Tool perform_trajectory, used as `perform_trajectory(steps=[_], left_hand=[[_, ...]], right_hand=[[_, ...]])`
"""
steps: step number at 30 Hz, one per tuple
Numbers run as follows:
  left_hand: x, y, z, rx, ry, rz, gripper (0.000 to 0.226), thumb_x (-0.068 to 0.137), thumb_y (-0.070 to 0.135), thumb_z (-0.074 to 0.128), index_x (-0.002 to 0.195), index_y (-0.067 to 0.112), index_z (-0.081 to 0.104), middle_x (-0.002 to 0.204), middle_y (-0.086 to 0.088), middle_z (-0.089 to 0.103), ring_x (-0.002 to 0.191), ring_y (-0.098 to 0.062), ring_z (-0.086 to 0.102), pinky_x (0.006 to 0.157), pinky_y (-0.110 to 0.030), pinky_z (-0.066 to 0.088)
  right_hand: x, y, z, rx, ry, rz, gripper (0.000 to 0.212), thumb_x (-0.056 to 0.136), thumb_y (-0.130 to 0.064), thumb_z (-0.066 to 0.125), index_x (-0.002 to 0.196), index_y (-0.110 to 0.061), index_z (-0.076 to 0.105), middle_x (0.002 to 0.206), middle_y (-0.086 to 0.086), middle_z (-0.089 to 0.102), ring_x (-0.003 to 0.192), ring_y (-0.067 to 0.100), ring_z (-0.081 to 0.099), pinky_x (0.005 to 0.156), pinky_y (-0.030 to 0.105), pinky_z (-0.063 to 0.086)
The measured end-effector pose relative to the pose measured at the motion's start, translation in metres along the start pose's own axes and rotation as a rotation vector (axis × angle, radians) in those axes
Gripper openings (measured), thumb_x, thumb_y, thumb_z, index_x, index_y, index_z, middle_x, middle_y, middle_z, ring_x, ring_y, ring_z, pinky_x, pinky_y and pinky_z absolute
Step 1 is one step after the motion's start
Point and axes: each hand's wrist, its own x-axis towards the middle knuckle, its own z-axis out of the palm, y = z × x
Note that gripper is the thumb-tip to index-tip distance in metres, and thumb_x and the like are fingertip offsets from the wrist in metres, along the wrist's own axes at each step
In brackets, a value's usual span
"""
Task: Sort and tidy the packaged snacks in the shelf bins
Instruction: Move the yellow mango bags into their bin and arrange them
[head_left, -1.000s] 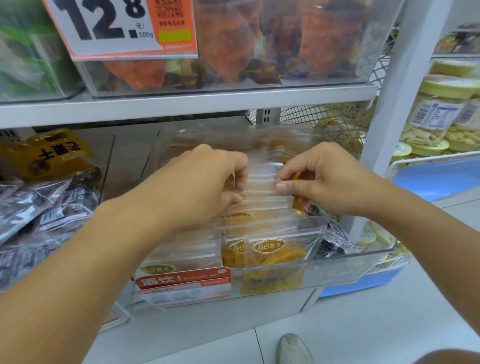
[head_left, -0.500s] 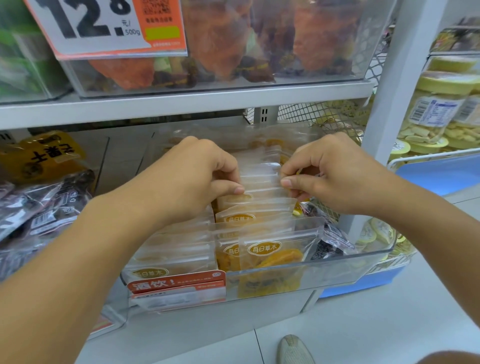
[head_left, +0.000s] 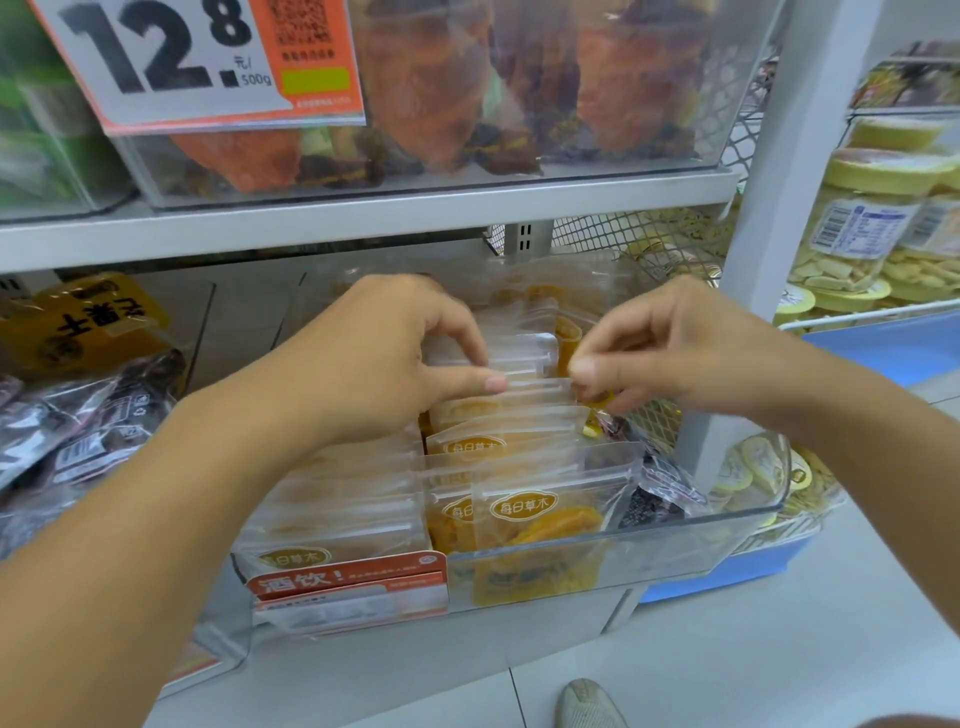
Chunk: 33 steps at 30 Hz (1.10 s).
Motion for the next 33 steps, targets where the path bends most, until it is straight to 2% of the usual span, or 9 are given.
perform_trajectory(steps=[2, 6, 9, 12, 20, 25, 29, 31, 33], left_hand=[[0.002, 0.002, -0.005, -0.007, 0.097, -0.007, 0.035, 0.083, 0.06, 0.062, 0.11, 0.037, 0.065, 0.111, 0.021, 0.064, 0.086, 0.009, 0.056, 0.078, -0.009, 0.039], [0.013, 0.0, 0.009, 0.175, 0.021, -0.083, 0.058, 0.098, 0.052, 0.047, 0.147, 0.022, 0.044, 0.144, 0.001, 0.055, 0.121, -0.02, 0.056, 0.104, -0.036, 0.044], [0.025, -0.002, 0.018, 0.138, -0.048, -0.064, 0.039, 0.104, 0.041, 0.039, 0.129, 0.02, 0.06, 0.129, -0.002, 0.064, 0.119, -0.023, 0.058, 0.1, -0.04, 0.047], [0.033, -0.001, 0.021, 0.09, -0.027, -0.042, 0.032, 0.105, 0.028, 0.042, 0.128, 0.024, 0.063, 0.13, 0.005, 0.064, 0.121, -0.019, 0.056, 0.102, -0.031, 0.043], [0.055, -0.005, 0.023, 0.04, 0.055, -0.089, 0.017, 0.094, 0.021, 0.064, 0.101, 0.031, 0.076, 0.1, 0.005, 0.074, 0.09, -0.014, 0.063, 0.076, -0.017, 0.039], [0.057, -0.007, 0.026, -0.019, 0.071, -0.098, 0.02, 0.097, 0.017, 0.061, 0.099, 0.029, 0.077, 0.097, 0.006, 0.073, 0.088, -0.012, 0.063, 0.071, -0.01, 0.036], [0.051, -0.005, 0.023, 0.01, 0.012, -0.095, 0.017, 0.1, 0.021, 0.058, 0.1, 0.032, 0.07, 0.097, 0.01, 0.069, 0.092, -0.012, 0.061, 0.07, -0.016, 0.037], [0.048, 0.0, 0.019, 0.032, -0.04, -0.074, 0.007, 0.1, 0.026, 0.055, 0.102, 0.031, 0.06, 0.099, 0.01, 0.066, 0.095, -0.014, 0.06, 0.072, -0.022, 0.038], [0.048, 0.006, 0.014, 0.103, -0.087, -0.069, 0.018, 0.1, 0.035, 0.053, 0.117, 0.031, 0.052, 0.115, 0.005, 0.065, 0.106, -0.018, 0.059, 0.085, -0.029, 0.044]], right_hand=[[0.006, 0.001, -0.009, 0.21, 0.126, 0.12, 0.02, 0.093, -0.02, 0.067, 0.094, -0.002, 0.075, 0.096, 0.017, 0.076, 0.085, 0.026, 0.076, 0.075, 0.037, 0.063], [0.032, 0.005, 0.013, 0.165, 0.134, 0.271, 0.015, 0.094, -0.007, 0.061, 0.103, 0.002, 0.068, 0.103, 0.026, 0.071, 0.093, 0.022, 0.073, 0.087, 0.039, 0.06], [0.045, 0.001, 0.029, 0.218, 0.051, 0.321, 0.018, 0.087, -0.019, 0.058, 0.097, -0.004, 0.061, 0.115, 0.037, 0.062, 0.084, 0.027, 0.064, 0.085, 0.053, 0.056], [0.047, -0.004, 0.034, 0.455, -0.004, 0.338, 0.027, 0.102, -0.015, 0.045, 0.115, 0.0, 0.062, 0.097, 0.019, 0.075, 0.084, 0.027, 0.073, 0.078, 0.04, 0.058], [0.043, -0.001, 0.038, 0.381, -0.023, 0.371, 0.031, 0.106, -0.023, 0.045, 0.117, -0.002, 0.065, 0.114, 0.017, 0.072, 0.102, 0.023, 0.072, 0.085, 0.031, 0.06], [0.042, 0.001, 0.046, 0.584, -0.121, 0.354, 0.038, 0.107, -0.03, 0.042, 0.125, -0.004, 0.062, 0.114, 0.015, 0.073, 0.109, 0.029, 0.069, 0.097, 0.044, 0.054], [0.041, 0.006, 0.043, 0.628, -0.163, 0.375, 0.043, 0.106, -0.037, 0.04, 0.124, -0.006, 0.063, 0.114, 0.014, 0.073, 0.107, 0.028, 0.07, 0.09, 0.038, 0.057], [0.037, 0.011, 0.034, 0.408, -0.042, 0.331, 0.045, 0.103, -0.047, 0.043, 0.112, -0.01, 0.067, 0.106, 0.009, 0.074, 0.099, 0.023, 0.071, 0.088, 0.037, 0.057], [0.033, 0.019, 0.018, -0.098, 0.185, 0.144, 0.04, 0.096, -0.048, 0.057, 0.097, -0.01, 0.071, 0.093, 0.008, 0.075, 0.087, 0.021, 0.072, 0.086, 0.042, 0.058]])
